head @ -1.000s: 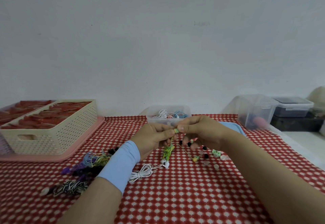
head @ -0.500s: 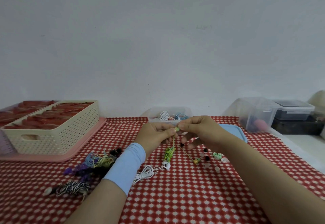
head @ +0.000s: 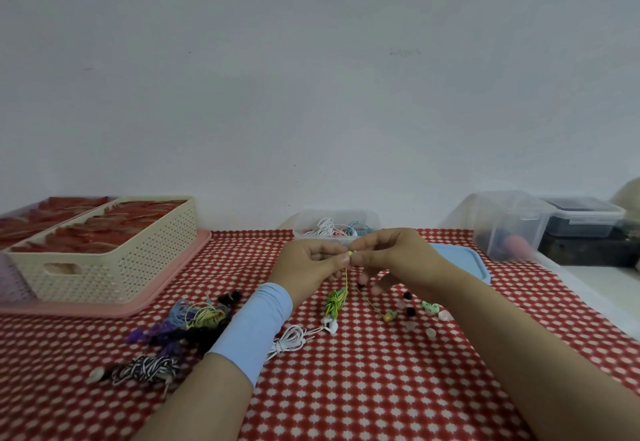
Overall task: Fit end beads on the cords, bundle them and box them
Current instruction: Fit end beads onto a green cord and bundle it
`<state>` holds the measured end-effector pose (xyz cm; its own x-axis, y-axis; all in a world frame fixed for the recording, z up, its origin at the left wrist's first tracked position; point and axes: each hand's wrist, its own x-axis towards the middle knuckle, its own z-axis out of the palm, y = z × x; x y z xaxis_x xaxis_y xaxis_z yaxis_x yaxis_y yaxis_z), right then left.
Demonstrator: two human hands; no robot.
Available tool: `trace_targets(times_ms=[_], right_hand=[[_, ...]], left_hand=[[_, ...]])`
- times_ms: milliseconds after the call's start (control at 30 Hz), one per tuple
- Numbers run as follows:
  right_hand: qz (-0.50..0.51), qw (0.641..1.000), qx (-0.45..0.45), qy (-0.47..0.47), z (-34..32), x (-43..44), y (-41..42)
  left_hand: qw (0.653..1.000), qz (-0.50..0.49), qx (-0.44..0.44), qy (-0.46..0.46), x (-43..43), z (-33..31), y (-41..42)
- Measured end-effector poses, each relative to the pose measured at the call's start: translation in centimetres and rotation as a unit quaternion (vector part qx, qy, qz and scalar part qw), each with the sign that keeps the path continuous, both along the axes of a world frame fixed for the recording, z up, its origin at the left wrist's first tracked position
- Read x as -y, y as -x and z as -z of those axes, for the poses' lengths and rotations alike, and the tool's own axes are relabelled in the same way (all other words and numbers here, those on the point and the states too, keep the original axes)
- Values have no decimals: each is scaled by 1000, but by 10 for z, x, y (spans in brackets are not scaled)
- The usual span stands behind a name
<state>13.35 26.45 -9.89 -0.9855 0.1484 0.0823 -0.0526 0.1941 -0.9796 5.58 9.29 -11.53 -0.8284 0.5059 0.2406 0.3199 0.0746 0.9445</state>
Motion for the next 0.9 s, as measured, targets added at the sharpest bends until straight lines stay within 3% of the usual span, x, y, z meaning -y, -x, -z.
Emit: trace_targets(times_ms=[333,600,800,900], right_hand=[[22,997,6,67,5,7,4],[24,999,-18,13,2,1,0],[21,994,16,107,4,8,3],[23,994,1,109,4,10,3]], left_hand=[[1000,-9,-19,-2,-1,1,2],[1000,3,-25,-16,1,1,2],[999,0,-31,-33,0,-1,1],[999,-8,-30,-37,0,-2,2]])
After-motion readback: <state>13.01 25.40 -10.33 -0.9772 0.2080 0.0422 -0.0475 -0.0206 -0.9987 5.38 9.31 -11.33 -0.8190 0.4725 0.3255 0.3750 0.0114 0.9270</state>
